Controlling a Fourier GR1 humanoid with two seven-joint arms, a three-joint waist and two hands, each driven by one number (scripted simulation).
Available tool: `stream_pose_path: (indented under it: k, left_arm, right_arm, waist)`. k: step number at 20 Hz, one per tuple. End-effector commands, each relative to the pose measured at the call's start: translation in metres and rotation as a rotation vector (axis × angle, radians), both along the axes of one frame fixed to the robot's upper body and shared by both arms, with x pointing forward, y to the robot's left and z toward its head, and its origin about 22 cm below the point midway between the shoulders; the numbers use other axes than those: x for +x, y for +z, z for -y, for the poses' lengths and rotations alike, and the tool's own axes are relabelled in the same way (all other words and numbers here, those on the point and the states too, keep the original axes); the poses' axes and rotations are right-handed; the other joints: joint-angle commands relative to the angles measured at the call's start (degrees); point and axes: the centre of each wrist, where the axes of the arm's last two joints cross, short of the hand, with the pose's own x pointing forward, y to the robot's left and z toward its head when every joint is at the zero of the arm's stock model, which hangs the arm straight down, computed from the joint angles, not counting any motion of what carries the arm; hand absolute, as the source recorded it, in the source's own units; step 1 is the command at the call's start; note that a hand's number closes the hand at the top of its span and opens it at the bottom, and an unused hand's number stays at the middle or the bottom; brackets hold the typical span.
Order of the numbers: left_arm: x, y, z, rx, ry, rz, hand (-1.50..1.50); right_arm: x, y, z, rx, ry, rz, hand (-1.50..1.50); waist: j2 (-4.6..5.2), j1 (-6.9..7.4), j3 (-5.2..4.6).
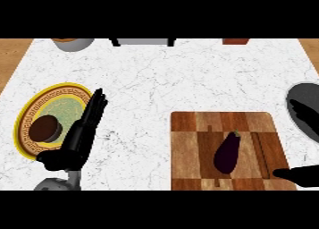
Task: Pick the eggplant from the cutting board and place it in the pan
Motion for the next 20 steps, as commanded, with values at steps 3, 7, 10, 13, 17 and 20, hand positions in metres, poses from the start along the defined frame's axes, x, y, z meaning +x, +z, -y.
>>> stream_pose_path:
  k: [3, 7, 10, 13, 17, 20]
  left_arm:
    - [-0.006, -0.006, 0.012, -0.011, -0.007, 0.003, 0.0]
    - [-0.012, 0.002, 0.01, -0.008, -0.038, 0.005, 0.0]
    - [-0.004, -0.002, -0.008, 0.004, -0.007, -0.002, 0.0]
    - [0.01, -0.004, 0.012, 0.002, 0.003, -0.021, 0.0]
    - [0.0, 0.0, 0.003, 0.002, 0.023, 0.026, 0.0]
    - [-0.013, 0.006, -0.009, -0.01, 0.02, -0.015, 0.0]
  right_arm:
    - [0.025, 0.003, -0.014, -0.215, 0.122, -0.234, -1.5]
    - [0.051, -0.009, -0.047, -0.313, 0.205, -0.358, -1.5]
    - [0.047, -0.035, -0.07, -0.388, 0.253, -0.378, -1.5]
    - [0.041, -0.053, -0.086, -0.436, 0.278, -0.463, -1.5]
    - [0.059, -0.053, -0.086, -0.402, 0.261, -0.469, -1.5]
    - [0.052, -0.061, -0.104, -0.375, 0.249, -0.47, -1.5]
  waist:
    - [0.07, 0.69, 0.01]
    - [0.14, 1.75, 0.04]
    - [0.01, 0.35, 0.06]
    - [0.03, -0.35, 0.05]
    - [-0.1, -0.29, 0.06]
    - [-0.14, -0.24, 0.07]
